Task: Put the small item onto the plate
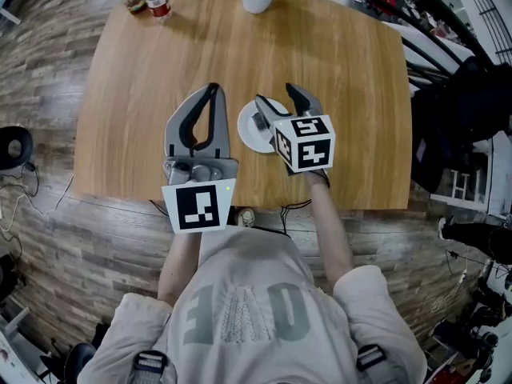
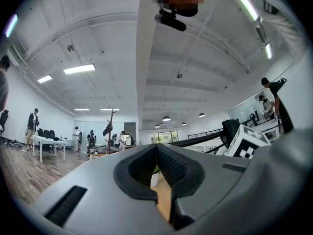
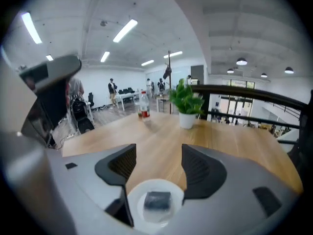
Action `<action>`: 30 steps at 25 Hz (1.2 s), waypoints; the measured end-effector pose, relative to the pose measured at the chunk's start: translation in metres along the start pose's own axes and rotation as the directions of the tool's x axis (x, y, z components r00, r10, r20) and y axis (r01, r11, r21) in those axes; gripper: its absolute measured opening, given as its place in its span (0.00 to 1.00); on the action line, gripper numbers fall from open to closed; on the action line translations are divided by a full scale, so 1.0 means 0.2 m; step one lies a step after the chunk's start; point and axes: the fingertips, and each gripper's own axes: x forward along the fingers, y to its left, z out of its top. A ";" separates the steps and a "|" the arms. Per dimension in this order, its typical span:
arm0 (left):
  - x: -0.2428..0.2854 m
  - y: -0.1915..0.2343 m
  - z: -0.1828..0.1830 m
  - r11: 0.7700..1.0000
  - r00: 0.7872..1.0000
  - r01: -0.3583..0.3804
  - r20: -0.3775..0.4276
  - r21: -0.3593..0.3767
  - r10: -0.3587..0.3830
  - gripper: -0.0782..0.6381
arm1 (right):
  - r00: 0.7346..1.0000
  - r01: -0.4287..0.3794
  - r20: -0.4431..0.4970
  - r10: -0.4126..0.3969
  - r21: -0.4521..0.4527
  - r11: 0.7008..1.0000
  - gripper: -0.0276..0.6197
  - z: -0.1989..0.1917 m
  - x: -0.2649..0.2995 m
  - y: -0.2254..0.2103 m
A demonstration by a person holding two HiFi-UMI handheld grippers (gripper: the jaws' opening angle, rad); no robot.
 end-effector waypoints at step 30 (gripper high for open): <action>-0.12 -0.23 0.62 0.994 0.976 0.082 0.198 0.075 -0.095 0.12 | 0.700 0.286 0.660 -0.274 0.092 0.954 0.07 0.64 -1.29 0.02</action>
